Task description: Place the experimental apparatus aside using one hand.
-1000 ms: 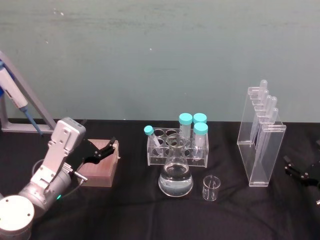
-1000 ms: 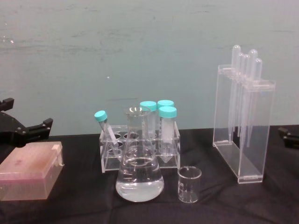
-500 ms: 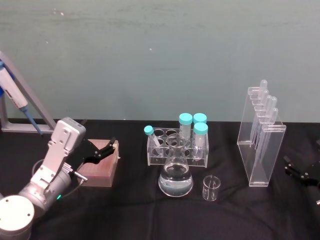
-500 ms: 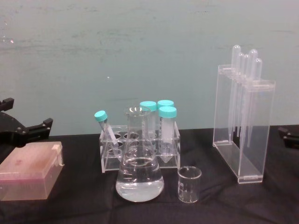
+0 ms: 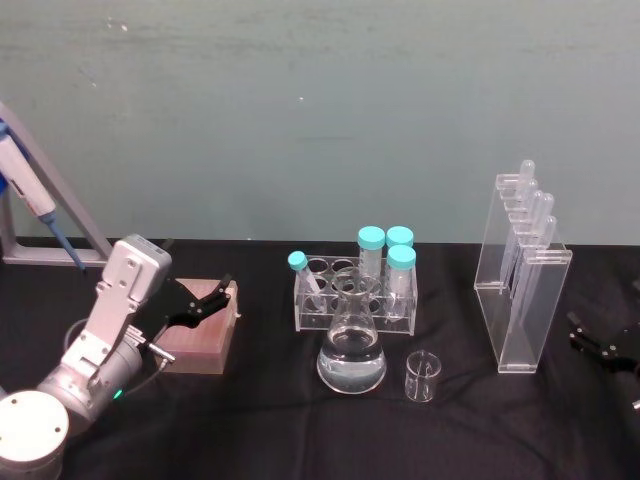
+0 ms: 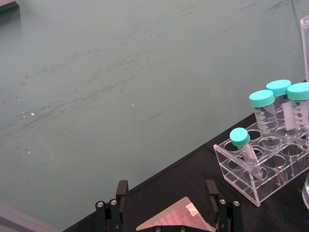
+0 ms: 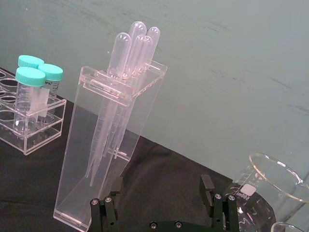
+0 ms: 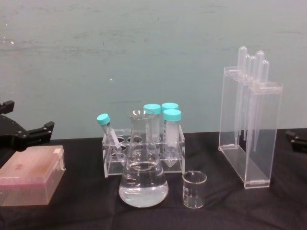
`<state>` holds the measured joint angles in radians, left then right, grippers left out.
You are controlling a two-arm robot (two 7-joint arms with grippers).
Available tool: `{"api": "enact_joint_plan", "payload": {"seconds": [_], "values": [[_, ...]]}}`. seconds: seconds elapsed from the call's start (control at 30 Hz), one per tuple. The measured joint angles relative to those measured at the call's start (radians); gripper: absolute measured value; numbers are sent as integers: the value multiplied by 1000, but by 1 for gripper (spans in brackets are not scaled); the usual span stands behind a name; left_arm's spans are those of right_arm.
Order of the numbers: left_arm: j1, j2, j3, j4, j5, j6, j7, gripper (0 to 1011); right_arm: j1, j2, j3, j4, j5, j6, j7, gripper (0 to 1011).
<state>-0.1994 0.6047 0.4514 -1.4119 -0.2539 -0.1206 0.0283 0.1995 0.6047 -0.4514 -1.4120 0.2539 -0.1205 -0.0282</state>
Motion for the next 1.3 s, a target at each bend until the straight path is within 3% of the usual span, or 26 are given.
{"api": "enact_joint_plan", "payload": {"seconds": [0.47,0.77,1.3], "values": [[0,0,0,0,0,0,0,1000,-6,-2,7,-8,-13,7,-7,1000],[0,0,0,0,0,0,0,1000,-53,-2,38,-70,-51,33,-31,1000],[0,0,0,0,0,0,0,1000,-145,20,91,-186,-60,52,-1,1002]]}}
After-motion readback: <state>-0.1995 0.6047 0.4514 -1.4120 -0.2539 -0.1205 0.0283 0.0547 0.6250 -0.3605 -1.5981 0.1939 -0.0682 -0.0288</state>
